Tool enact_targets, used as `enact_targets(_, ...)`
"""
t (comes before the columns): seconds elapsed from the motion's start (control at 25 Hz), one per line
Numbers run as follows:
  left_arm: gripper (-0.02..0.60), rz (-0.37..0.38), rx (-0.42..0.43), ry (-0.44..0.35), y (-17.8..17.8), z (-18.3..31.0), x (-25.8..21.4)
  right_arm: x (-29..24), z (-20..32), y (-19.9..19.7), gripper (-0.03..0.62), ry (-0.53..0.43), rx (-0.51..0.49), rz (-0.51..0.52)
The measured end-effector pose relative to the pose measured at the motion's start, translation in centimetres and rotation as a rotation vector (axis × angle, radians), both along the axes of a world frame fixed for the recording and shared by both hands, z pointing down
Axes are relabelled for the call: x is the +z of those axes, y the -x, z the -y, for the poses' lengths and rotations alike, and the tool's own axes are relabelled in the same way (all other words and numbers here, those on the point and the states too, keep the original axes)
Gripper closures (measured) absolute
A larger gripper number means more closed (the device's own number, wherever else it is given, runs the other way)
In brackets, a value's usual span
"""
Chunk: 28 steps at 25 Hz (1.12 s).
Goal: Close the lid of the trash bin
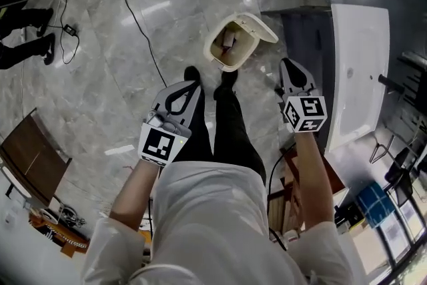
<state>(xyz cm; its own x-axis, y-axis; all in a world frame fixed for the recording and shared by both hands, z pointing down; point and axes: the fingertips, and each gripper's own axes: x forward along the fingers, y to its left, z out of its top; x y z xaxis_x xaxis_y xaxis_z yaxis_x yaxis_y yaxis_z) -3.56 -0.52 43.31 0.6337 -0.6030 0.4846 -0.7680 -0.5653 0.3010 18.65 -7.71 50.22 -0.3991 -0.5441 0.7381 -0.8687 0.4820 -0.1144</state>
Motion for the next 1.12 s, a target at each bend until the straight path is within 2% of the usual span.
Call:
enact_targets(0.32, 0.577, -0.009, -0.137, 0.037, -1.0, 0.8, 1.9, 6.4, 3.0, -2.0, 0.562, 0.081, -0.071, -0.012)
enact_targets(0.88, 0.577, -0.016, -0.22, 0.115, -3.8, -0.4, 6.4, 16.6, 6.3, -4.4, 0.56, 0.196, -0.14, -0.029)
enact_targets(0.96, 0.577, -0.015, -0.232, 0.127, -4.0, -0.5, 7.0, 17.3, 6.3, -4.4, 0.536, 0.231, -0.146, -0.029)
enact_targets(1.0, 0.577, -0.014, -0.237, 0.133, -4.1, -0.5, 7.2, 17.6, 6.3, -4.3, 0.499, 0.249, -0.153, -0.028)
enact_targets(1.12, 0.577, -0.01, -0.249, 0.139, -3.9, -0.6, 7.8, 18.5, 6.5, -4.2, 0.49, 0.271, -0.175, -0.028)
